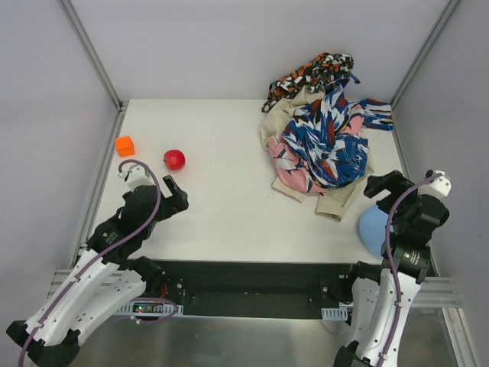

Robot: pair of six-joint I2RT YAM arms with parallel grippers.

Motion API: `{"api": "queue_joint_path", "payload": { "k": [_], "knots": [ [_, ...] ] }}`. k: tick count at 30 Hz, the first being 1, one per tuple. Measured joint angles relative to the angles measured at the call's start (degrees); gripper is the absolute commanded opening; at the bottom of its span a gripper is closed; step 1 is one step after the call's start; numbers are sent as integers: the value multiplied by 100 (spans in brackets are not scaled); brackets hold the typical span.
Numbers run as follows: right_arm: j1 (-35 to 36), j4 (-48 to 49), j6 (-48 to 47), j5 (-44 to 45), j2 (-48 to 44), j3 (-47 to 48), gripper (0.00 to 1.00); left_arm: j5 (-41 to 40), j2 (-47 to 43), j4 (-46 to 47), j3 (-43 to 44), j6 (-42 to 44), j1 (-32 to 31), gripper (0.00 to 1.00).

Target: Pick out a specific cloth from the pile

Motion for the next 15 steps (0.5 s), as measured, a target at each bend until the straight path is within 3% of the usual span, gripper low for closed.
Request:
{"api": "queue_joint_path", "payload": {
  "k": [7,11,15],
  "knots": [
    [188,730,-175,-968,422,-155,96,2,170,-4,-9,-92,2,99],
    [1794,1097,-1213,-887,890,-138,96,0,402,-9,-15,-109,2,99],
    [3773,1143,-2933,-136,1943,232,96,-42,494,-9,-37,-114,35,99]
  ]
}}
